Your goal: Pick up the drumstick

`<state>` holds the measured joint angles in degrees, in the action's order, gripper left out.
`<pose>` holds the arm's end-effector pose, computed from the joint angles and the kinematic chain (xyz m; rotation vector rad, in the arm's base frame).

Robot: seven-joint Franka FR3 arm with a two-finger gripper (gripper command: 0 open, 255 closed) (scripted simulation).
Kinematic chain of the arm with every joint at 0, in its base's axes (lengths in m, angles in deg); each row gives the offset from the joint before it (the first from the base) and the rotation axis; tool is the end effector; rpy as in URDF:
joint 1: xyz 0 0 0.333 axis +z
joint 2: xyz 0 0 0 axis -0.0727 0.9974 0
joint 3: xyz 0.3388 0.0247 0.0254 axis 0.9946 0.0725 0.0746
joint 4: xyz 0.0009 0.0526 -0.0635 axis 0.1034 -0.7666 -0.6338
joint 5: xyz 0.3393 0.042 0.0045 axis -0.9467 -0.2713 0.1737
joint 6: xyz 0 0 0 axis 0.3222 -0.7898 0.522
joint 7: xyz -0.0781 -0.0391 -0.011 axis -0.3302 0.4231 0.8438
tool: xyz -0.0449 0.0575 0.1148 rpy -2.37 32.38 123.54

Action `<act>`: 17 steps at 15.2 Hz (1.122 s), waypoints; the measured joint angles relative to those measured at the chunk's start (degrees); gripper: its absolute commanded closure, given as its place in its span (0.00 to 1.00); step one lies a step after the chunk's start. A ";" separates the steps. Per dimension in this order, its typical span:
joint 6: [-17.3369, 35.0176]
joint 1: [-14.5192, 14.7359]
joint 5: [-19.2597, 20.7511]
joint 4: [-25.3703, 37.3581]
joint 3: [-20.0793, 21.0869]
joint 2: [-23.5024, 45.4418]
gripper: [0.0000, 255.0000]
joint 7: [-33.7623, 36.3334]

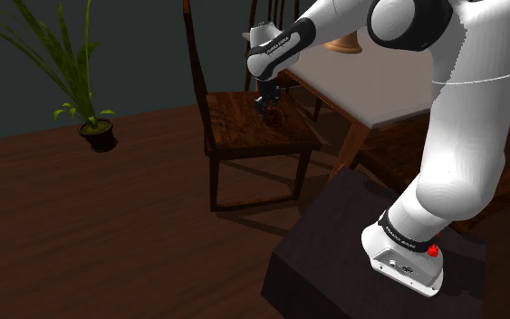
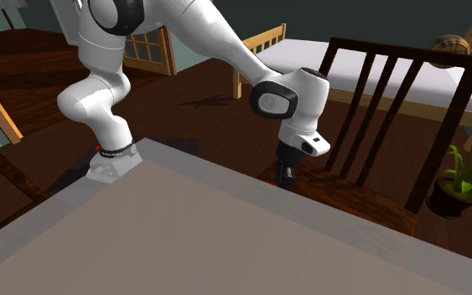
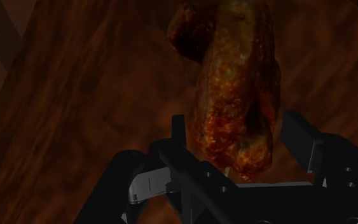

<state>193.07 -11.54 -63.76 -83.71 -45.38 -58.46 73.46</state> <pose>0.5938 -0.1441 0.3082 2.9918 -0.0254 -0.2030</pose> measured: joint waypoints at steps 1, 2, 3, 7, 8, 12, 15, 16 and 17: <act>0.04 0.00 0.00 -0.04 0.00 -0.02 1.00 -0.01; 0.01 -0.01 -0.02 0.04 0.02 0.04 1.00 -0.03; -0.01 -0.01 -0.03 0.08 0.02 0.08 1.00 -0.04; -0.78 0.00 -0.03 0.10 0.00 -0.40 1.00 -0.12; -1.21 0.03 -0.02 0.12 0.00 -0.74 1.00 -0.14; -3.77 0.11 -0.06 0.97 -0.02 -2.43 1.00 -0.45; -5.64 0.15 -0.11 1.93 -0.02 -3.34 1.00 -0.71; -6.06 0.22 -0.08 1.75 -0.01 -3.94 1.00 -0.69; -6.89 0.21 -0.11 2.34 -0.02 -4.19 1.00 -0.85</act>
<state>186.18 -11.33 -63.87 -81.37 -45.40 -62.66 72.61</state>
